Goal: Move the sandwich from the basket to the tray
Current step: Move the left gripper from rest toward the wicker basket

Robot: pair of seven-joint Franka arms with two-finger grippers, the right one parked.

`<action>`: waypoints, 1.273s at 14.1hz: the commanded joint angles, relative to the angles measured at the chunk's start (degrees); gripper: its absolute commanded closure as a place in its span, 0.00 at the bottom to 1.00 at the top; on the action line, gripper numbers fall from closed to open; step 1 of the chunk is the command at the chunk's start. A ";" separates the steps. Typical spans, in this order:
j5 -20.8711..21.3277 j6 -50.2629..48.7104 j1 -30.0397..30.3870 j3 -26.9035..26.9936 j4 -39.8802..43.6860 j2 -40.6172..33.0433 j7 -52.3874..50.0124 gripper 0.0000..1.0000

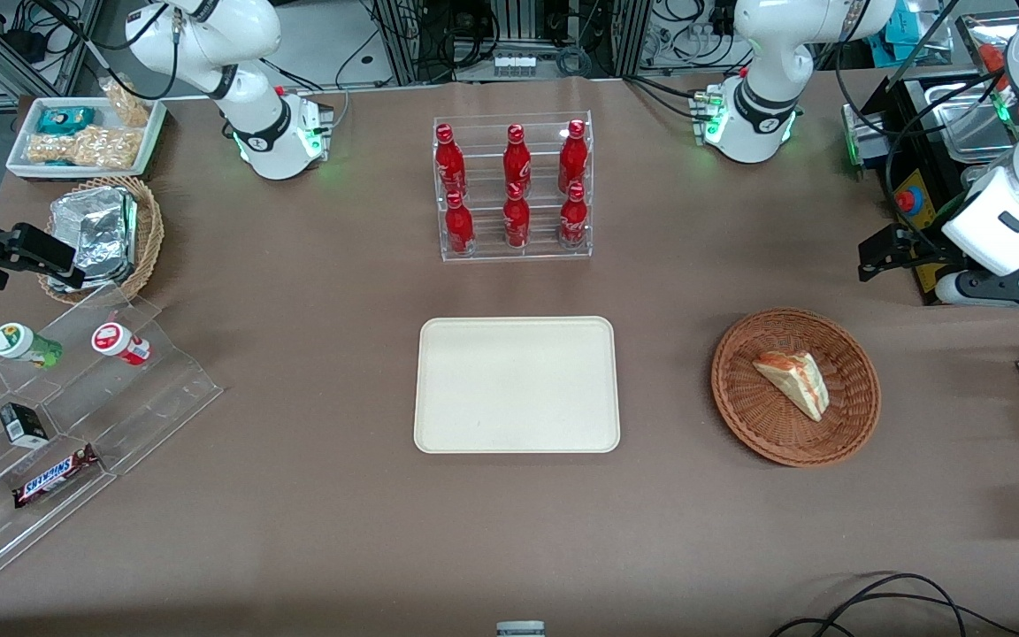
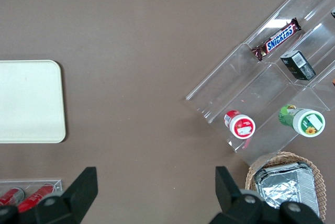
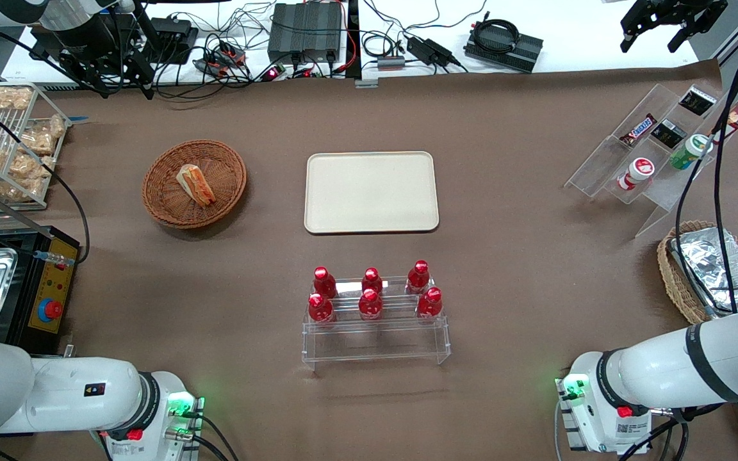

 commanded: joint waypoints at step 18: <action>0.73 8.53 0.51 -0.39 -6.81 9.55 0.37 0.00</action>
